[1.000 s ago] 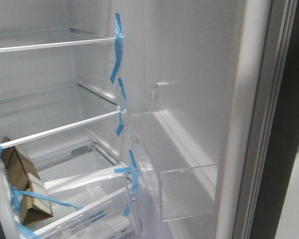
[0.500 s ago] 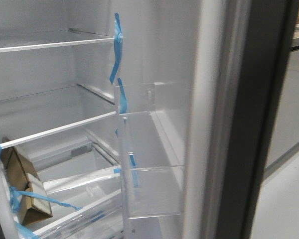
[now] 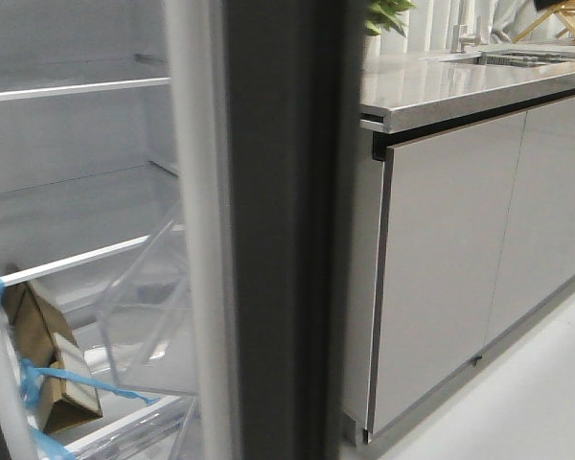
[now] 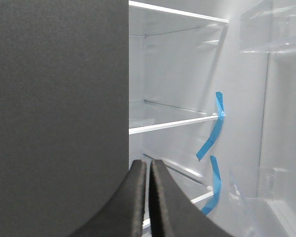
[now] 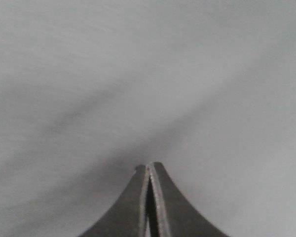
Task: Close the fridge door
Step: 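Push the fridge door with the right gripper toward the fridge body, then keep pushing the door with the right gripper until it shuts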
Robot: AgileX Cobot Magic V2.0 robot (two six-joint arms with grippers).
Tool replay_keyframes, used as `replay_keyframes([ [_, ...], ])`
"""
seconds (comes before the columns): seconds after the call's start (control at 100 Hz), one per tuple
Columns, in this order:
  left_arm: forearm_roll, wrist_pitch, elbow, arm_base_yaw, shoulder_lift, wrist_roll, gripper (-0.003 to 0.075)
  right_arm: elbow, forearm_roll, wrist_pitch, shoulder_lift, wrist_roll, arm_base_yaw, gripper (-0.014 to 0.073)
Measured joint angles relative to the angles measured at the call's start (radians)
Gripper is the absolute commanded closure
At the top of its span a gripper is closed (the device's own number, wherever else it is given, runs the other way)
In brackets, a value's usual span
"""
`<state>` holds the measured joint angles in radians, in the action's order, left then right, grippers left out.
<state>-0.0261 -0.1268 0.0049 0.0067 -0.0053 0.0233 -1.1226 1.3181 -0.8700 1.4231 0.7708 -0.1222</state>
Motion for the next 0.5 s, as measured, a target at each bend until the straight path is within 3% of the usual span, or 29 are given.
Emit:
replay_keyframes([
  [0.5,0.0,0.0,0.0,0.0,0.0,0.0,0.074,-0.21,0.0,0.033,0.114,0.008,-0.121,0.0639],
])
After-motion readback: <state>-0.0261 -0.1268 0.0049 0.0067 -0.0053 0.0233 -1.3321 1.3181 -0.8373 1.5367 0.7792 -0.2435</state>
